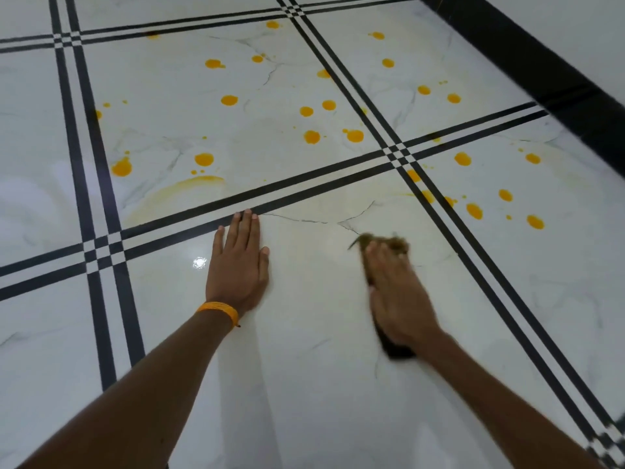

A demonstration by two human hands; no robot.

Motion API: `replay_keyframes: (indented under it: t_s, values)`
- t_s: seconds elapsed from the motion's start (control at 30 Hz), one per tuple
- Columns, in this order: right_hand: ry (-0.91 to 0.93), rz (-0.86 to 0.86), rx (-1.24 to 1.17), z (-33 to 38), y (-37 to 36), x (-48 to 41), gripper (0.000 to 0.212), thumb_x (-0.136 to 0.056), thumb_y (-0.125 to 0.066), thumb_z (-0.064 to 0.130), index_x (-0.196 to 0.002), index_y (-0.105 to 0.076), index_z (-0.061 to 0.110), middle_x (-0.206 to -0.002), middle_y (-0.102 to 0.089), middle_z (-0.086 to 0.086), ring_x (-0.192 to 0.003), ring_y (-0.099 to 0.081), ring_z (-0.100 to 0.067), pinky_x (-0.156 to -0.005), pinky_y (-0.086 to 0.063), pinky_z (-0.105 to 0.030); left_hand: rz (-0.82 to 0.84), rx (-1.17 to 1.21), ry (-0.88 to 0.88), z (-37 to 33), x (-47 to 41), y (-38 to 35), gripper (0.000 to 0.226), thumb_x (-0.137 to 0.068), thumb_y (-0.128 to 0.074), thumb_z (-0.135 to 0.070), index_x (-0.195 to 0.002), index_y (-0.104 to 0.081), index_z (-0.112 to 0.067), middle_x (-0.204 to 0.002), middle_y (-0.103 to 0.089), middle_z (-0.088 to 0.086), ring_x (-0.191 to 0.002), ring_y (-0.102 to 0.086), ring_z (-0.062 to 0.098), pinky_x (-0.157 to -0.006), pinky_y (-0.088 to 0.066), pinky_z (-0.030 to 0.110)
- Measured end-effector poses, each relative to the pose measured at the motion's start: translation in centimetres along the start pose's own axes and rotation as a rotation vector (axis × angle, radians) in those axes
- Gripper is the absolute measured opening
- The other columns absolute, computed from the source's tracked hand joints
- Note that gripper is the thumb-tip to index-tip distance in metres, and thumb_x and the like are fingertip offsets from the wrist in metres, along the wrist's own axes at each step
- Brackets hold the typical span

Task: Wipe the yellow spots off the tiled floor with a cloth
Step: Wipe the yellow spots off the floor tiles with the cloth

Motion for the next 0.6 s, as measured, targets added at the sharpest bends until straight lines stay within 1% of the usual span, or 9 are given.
replay_keyframes:
  t_s: [0.07,0.13,0.17,0.27,0.33,0.37,0.43,0.5,0.6]
  values:
    - [-0.248,-0.039,0.042,-4.8,1.1,-4.4,0.069,-0.098,-0.02,0.035,-0.158,-0.024,0.0,-0.165,-0.026,-0.017,-0.153,-0.024,-0.033,-0.126,-0.015,-0.051,-0.013,0.004,-0.003,0.1,-0.1,0.0,0.065,-0.101,-0.02,-0.035,-0.159,-0.016,-0.006,-0.167,-0.014,0.009,-0.156,-0.009,0.023,-0.126,-0.01,0.048]
    - [-0.387,-0.06,0.043,-4.0,1.0,-8.4,0.073,-0.096,-0.013,0.036,-0.158,-0.022,-0.002,-0.165,-0.025,-0.02,-0.153,-0.023,-0.034,-0.126,-0.012,-0.05,-0.006,0.004,-0.008,0.0,0.1,0.0,0.065,-0.101,-0.02,-0.034,-0.159,-0.016,-0.007,-0.168,-0.014,0.009,-0.156,-0.009,0.022,-0.126,-0.008,0.047]
    - [-0.378,-0.068,0.055,-2.0,0.4,-9.4,0.073,-0.095,-0.014,0.035,-0.157,-0.023,-0.002,-0.164,-0.027,-0.021,-0.152,-0.024,-0.035,-0.126,-0.012,-0.05,-0.007,0.003,-0.012,-0.1,0.0,0.1,0.065,-0.101,-0.019,-0.035,-0.159,-0.015,-0.007,-0.168,-0.013,0.008,-0.156,-0.007,0.022,-0.126,-0.007,0.046]
    - [-0.041,-0.003,0.057,4.5,-1.4,-6.6,0.069,-0.097,-0.022,0.034,-0.158,-0.025,0.002,-0.165,-0.028,-0.014,-0.155,-0.022,-0.029,-0.127,-0.013,-0.048,-0.004,0.019,-0.015,0.2,-0.1,0.0,0.067,-0.1,-0.017,-0.037,-0.16,-0.014,-0.008,-0.168,-0.012,0.008,-0.156,-0.006,0.021,-0.126,-0.006,0.045]
    - [0.036,0.038,0.035,2.8,-1.0,-1.1,0.067,-0.099,-0.029,0.033,-0.16,-0.022,0.007,-0.168,-0.022,-0.009,-0.156,-0.016,-0.024,-0.127,-0.013,-0.046,-0.001,0.022,-0.013,0.0,-0.1,0.0,0.067,-0.1,-0.017,-0.038,-0.159,-0.016,-0.007,-0.168,-0.013,0.009,-0.156,-0.008,0.022,-0.126,-0.007,0.046]
    - [0.006,0.032,0.021,0.6,-0.7,1.0,0.067,-0.099,-0.031,0.032,-0.16,-0.022,0.008,-0.168,-0.022,-0.007,-0.156,-0.016,-0.023,-0.127,-0.015,-0.047,0.003,0.017,0.0,0.3,0.1,-0.1,0.068,-0.099,-0.016,-0.038,-0.159,-0.016,-0.006,-0.168,-0.014,0.01,-0.156,-0.008,0.023,-0.126,-0.007,0.046]
    - [-0.186,-0.024,0.031,-6.3,0.7,3.2,0.066,-0.099,-0.029,0.034,-0.16,-0.022,0.009,-0.167,-0.023,-0.009,-0.155,-0.02,-0.025,-0.126,-0.017,-0.048,-0.008,-0.018,-0.007,-0.2,-0.2,0.0,0.068,-0.099,-0.017,-0.038,-0.158,-0.02,-0.004,-0.166,-0.018,0.013,-0.155,-0.011,0.025,-0.126,-0.007,0.048]
    - [-0.387,-0.059,0.053,-10.9,1.6,2.3,0.067,-0.1,-0.022,0.037,-0.159,-0.023,0.005,-0.166,-0.025,-0.012,-0.154,-0.023,-0.029,-0.127,-0.014,-0.047,-0.018,-0.07,-0.094,-1.0,-0.5,-0.1,0.065,-0.101,-0.019,-0.035,-0.157,-0.023,-0.003,-0.165,-0.021,0.014,-0.155,-0.014,0.027,-0.126,-0.007,0.047]
    - [-0.428,-0.107,0.084,-8.7,1.3,-1.2,0.068,-0.101,-0.02,0.038,-0.158,-0.025,0.002,-0.165,-0.028,-0.016,-0.153,-0.025,-0.031,-0.126,-0.015,-0.049,0.013,-0.023,-0.186,-1.1,-0.7,-0.2,0.066,-0.101,-0.017,-0.037,-0.158,-0.022,-0.005,-0.166,-0.019,0.01,-0.155,-0.013,0.024,-0.126,-0.005,0.041]
Point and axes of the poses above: each hand's wrist, its own x-axis away from the middle knuckle, its own y-axis out of the back of the hand, z = x × y, the point moved 6 cm from there along -x, towards the middle knuckle
